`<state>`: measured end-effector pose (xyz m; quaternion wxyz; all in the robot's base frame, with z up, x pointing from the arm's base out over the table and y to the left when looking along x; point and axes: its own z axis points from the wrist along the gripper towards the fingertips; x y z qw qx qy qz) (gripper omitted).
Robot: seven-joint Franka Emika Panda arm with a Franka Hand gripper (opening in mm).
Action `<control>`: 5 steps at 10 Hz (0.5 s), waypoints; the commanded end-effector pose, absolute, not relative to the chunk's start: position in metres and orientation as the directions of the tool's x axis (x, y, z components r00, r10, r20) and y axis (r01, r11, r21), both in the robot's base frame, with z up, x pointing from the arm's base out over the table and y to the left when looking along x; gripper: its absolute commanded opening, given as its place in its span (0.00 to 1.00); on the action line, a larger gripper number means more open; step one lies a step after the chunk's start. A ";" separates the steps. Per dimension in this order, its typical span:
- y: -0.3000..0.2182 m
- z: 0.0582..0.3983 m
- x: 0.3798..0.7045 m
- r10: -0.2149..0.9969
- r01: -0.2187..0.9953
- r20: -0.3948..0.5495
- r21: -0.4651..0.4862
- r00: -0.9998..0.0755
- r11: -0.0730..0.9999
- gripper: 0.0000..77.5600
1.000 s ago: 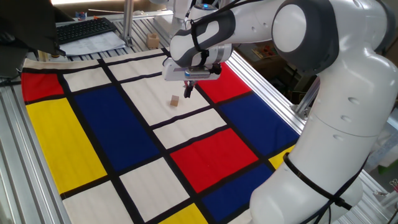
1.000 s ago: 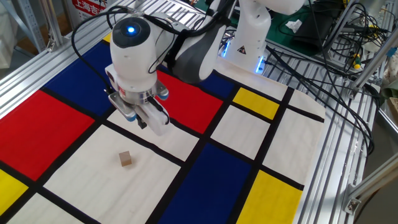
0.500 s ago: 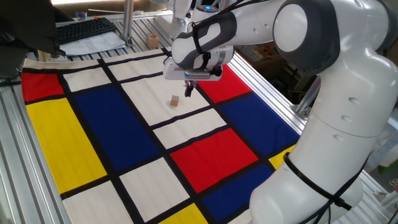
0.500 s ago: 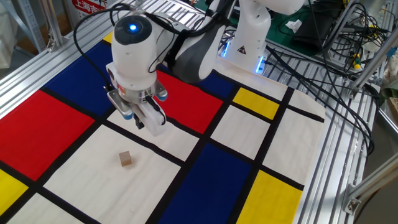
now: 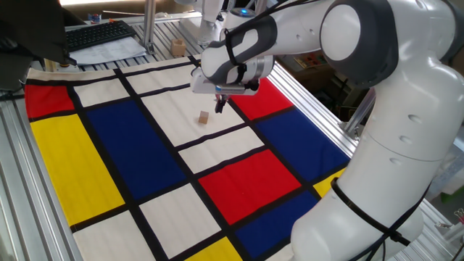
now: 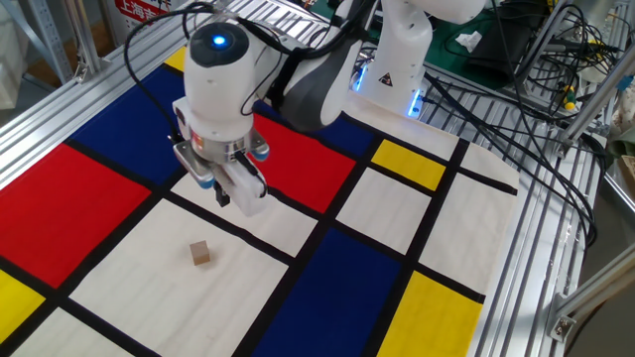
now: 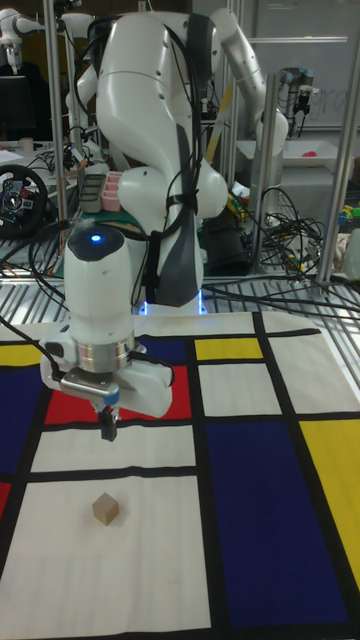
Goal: Approach and touch the side of the small block
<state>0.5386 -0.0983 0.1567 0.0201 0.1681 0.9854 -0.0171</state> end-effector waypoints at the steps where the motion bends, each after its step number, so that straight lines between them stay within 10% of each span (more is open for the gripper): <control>1: -0.097 0.155 0.535 0.233 0.234 -0.040 -0.011 -0.972 0.972 0.00; 5: -0.097 0.155 0.535 0.199 0.200 -0.026 -0.017 -0.980 0.980 0.00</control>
